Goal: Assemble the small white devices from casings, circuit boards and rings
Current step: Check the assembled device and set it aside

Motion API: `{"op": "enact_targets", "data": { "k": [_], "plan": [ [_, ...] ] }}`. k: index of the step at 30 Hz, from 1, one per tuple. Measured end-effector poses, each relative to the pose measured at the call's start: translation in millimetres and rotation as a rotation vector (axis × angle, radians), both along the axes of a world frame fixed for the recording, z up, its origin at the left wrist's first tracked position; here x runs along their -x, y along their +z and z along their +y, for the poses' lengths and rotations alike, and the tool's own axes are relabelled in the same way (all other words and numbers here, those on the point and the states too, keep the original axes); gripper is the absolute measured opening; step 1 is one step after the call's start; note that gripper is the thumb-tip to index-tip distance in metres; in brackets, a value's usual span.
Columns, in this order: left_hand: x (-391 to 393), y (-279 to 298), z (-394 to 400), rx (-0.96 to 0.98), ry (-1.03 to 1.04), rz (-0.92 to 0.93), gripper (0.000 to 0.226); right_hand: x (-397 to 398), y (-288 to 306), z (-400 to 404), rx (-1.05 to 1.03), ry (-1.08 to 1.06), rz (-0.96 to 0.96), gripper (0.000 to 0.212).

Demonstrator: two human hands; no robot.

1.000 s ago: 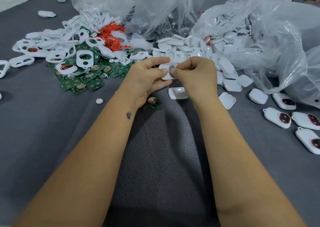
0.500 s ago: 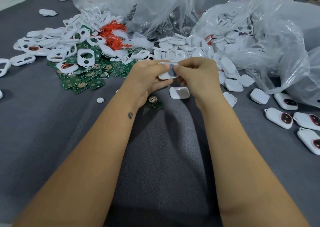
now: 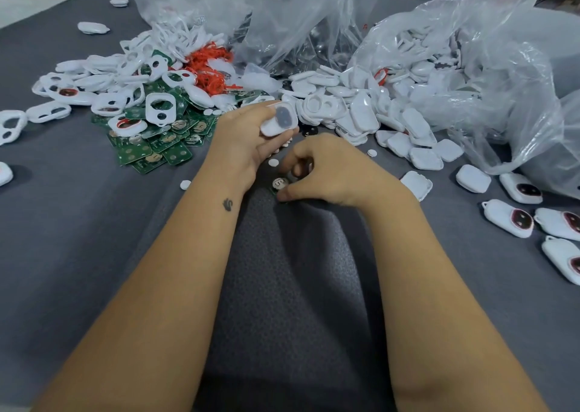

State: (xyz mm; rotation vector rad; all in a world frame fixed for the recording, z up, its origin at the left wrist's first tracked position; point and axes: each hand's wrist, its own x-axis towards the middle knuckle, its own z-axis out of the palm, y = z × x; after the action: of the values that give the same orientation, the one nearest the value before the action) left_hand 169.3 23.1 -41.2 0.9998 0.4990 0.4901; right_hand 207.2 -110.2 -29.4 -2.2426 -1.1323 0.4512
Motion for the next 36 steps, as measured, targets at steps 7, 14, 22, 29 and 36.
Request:
{"op": "enact_targets", "data": {
  "k": [7, 14, 22, 29, 36],
  "plan": [
    [0.7, -5.4, -0.4, -0.134, -0.067, 0.001, 0.021, -3.8, 1.7, -6.6, -0.217, -0.043, 0.173, 0.027],
    [-1.8, 0.1, -2.2, 0.002, -0.106, 0.035, 0.009, -15.6, 4.0, -14.3, -0.661, -0.235, 0.348, 0.013],
    [3.5, 5.4, -6.3, 0.209, -0.328, -0.045, 0.040, -21.8, -1.0, -15.0, -0.622, -0.355, 0.248, 0.023],
    [3.9, 3.5, -7.5, 0.211, -0.413, 0.011, 0.040, -20.5, 2.3, -15.9, -0.690, -0.416, 0.333, 0.019],
    [2.0, 0.8, -8.2, 0.193, -0.435, 0.016, 0.036, -16.6, 1.6, -12.5, -0.660, -0.451, 0.250, 0.021]
  ]
}}
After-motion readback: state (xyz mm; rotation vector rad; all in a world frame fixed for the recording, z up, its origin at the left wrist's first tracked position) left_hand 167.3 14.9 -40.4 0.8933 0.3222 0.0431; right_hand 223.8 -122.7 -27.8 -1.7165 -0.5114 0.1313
